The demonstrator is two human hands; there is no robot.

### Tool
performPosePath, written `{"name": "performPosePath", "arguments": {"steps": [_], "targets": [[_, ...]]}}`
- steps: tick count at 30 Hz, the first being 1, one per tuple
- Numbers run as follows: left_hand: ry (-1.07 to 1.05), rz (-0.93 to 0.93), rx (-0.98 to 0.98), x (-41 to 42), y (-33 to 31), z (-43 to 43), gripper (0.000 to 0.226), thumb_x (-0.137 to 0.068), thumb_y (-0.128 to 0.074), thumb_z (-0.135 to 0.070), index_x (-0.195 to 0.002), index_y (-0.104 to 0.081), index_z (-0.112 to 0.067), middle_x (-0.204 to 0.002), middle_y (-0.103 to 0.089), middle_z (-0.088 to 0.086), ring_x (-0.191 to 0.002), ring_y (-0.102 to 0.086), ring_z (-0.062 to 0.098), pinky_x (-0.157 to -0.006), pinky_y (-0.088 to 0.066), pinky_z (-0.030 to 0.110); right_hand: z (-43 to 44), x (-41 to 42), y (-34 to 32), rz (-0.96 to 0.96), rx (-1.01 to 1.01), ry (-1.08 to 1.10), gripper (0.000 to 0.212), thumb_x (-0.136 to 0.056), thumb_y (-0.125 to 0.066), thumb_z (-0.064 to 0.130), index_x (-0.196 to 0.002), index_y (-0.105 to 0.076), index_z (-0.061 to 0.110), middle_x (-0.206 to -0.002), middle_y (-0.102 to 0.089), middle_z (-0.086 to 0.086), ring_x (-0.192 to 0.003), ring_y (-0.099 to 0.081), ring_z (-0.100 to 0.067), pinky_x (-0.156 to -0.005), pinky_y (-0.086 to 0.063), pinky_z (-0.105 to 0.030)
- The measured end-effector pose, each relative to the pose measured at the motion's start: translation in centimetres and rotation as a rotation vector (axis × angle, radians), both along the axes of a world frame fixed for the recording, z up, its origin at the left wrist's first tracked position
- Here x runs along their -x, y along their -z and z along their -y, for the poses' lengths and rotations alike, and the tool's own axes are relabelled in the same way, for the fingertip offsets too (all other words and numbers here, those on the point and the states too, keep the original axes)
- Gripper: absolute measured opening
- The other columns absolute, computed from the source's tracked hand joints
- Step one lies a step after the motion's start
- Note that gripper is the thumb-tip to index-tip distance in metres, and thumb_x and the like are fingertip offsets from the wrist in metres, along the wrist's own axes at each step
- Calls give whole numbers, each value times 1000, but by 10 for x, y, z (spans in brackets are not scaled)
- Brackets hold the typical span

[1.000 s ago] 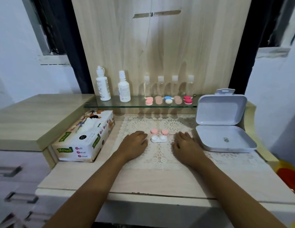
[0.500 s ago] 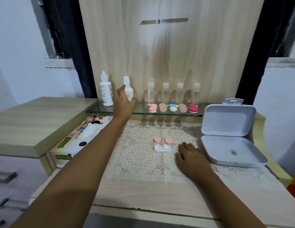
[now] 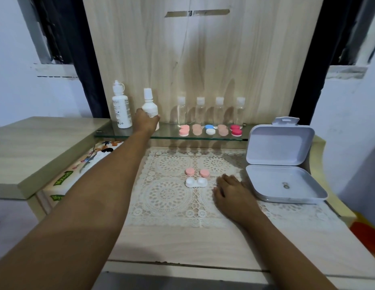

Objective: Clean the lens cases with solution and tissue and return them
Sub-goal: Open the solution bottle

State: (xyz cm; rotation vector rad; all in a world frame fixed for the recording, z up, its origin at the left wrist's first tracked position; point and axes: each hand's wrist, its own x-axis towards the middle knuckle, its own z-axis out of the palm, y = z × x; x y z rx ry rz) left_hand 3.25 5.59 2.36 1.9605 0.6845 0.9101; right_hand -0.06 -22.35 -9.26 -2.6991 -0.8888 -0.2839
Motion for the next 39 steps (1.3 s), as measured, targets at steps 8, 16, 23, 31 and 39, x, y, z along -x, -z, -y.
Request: {"name": "performPosePath", "arguments": {"steps": [8,16,23,31,39], "targets": [[75,209,-52,44,5,45,44,-81,-68,-25,-118,-50,-8,-113,-57,7,-92,-53,15,-75,-39,26,-1,-1,1,35,-1,8,61,-83,-15,40,-125,-48,12,-126,-51,-3,-121,-41,-20,-101,-32,-39],[185,122,-4,92,70,74,43,-80,-72,-27,-116,-52,-15,-107,-54,-3,-93,-55,13,-72,-46,25,1,2,-2,19,-3,10,39,-95,-34,31,-127,-47,13,-131,-49,-3,-124,-39,-20,-103,-30,-38],[227,26,-12,92,97,74,46,-78,-74,-26,-117,-54,-13,-110,-56,-2,-97,-53,12,-81,-40,27,0,1,-3,-32,-39,9,36,-96,-35,28,-125,-50,12,-129,-50,-3,-124,-39,-20,-104,-29,-38],[279,23,19,95,104,76,46,-79,-73,-24,-118,-52,-15,-112,-56,-3,-99,-53,12,-80,-38,24,-3,-5,-31,-179,-194,32,27,-94,-42,20,-92,-66,9,-104,-67,-12,-92,-59,-25,-80,-46,-32],[301,39,31,95,101,74,41,-78,-74,-23,-112,-51,-18,-107,-58,-2,-89,-55,7,-68,-40,13,-81,4,-98,-214,-550,-175,37,-85,-62,41,-108,-62,13,-99,-66,0,-91,-59,-11,-75,-45,-24]]}}
